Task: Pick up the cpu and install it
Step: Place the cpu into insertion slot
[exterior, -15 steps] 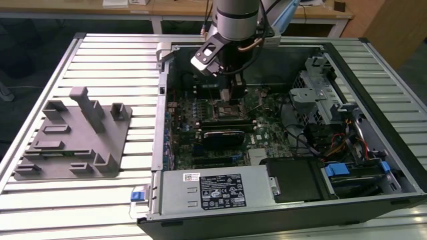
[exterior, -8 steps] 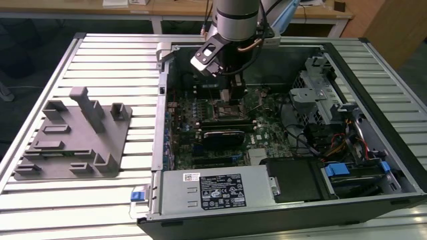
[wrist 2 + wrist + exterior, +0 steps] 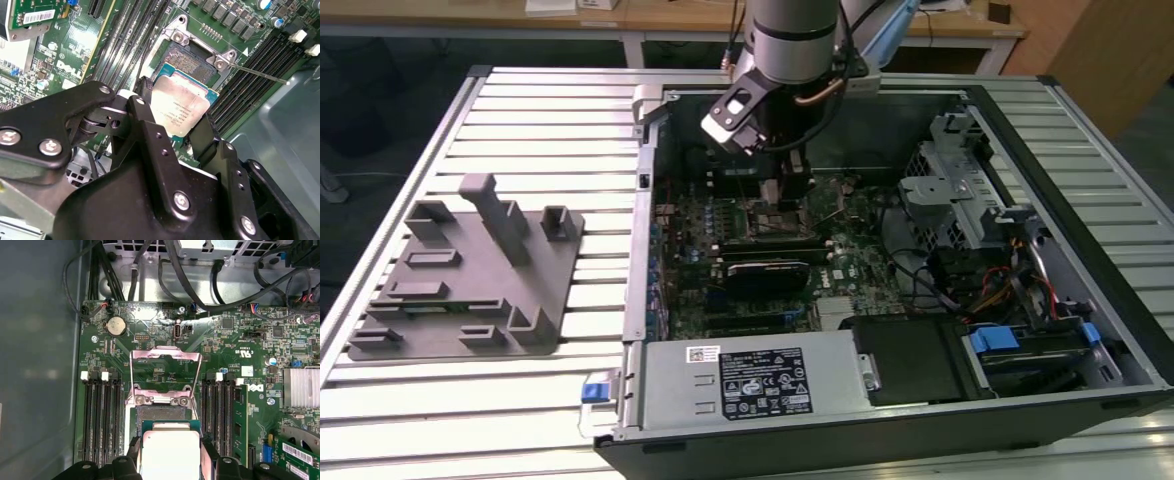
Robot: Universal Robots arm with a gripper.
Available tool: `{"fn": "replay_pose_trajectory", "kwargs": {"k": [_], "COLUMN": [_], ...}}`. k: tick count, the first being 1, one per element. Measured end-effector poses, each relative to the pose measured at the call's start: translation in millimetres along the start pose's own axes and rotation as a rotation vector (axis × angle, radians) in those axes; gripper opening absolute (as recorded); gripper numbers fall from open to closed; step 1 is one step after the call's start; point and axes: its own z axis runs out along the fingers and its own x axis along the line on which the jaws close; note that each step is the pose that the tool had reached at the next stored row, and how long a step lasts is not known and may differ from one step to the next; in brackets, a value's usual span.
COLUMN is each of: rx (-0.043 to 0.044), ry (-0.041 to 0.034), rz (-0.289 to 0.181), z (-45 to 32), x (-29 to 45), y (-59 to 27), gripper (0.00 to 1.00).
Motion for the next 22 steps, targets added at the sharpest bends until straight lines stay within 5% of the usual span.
{"fn": "replay_pose_trajectory", "kwargs": {"k": [14,18,22], "rx": [-0.0004,-0.0001,0.0], "ry": [-0.0043,-0.0147,-0.0146], "rz": [-0.027,-0.028,-0.028], "z": [1.8,1.9,3.1], "x": [0.0,0.0,0.1], "y": [-0.1,-0.1,-0.2], "gripper": [0.55,0.55,0.55]}}
